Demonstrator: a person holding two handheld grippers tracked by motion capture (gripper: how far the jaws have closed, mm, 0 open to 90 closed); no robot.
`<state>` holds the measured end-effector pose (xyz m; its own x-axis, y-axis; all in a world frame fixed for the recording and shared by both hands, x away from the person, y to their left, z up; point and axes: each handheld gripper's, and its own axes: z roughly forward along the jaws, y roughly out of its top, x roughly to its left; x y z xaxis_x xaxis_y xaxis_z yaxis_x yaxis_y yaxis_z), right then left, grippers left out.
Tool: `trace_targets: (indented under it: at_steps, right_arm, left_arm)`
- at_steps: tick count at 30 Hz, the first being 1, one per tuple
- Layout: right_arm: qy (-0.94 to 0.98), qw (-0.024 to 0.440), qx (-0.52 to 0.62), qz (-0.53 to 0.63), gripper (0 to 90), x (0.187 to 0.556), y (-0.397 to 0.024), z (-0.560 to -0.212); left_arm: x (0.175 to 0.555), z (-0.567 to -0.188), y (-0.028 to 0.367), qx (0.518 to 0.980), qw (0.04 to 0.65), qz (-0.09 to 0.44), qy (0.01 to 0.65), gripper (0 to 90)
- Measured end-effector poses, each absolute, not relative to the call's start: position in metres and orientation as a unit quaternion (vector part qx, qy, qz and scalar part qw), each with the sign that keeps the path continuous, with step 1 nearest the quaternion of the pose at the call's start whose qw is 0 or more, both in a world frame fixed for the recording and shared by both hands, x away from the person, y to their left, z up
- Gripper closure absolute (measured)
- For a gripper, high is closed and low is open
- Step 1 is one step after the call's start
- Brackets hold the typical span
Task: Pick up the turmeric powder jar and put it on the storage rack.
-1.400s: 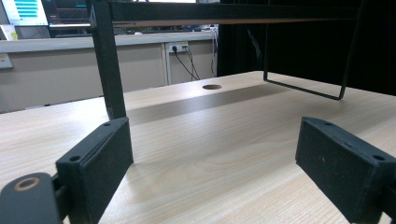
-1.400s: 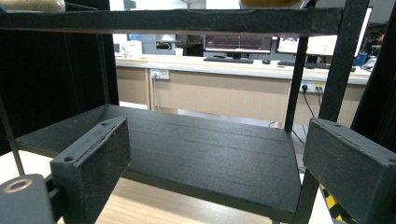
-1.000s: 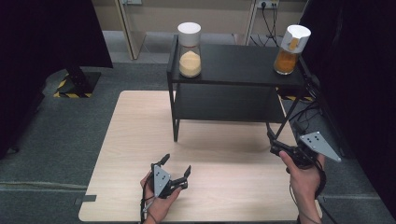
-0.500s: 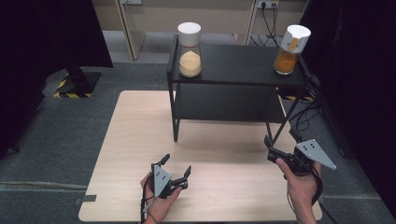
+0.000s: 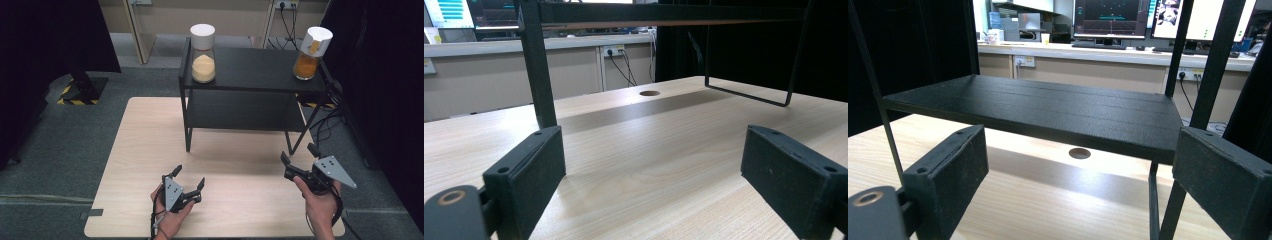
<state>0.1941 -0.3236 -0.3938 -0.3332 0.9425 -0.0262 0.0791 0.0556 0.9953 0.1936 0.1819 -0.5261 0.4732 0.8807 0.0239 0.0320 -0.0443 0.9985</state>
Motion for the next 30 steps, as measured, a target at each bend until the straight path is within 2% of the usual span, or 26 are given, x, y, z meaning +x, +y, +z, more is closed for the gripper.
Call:
trace_targets:
  at_steps: [30]
  right_arm:
    - [0.623, 0.373, 0.440, 0.529, 8.0, 0.182, -0.330, -0.426]
  left_arm:
    - [0.193, -0.526, 0.182, 0.625, 0.588, 0.361, 0.364, 10.1]
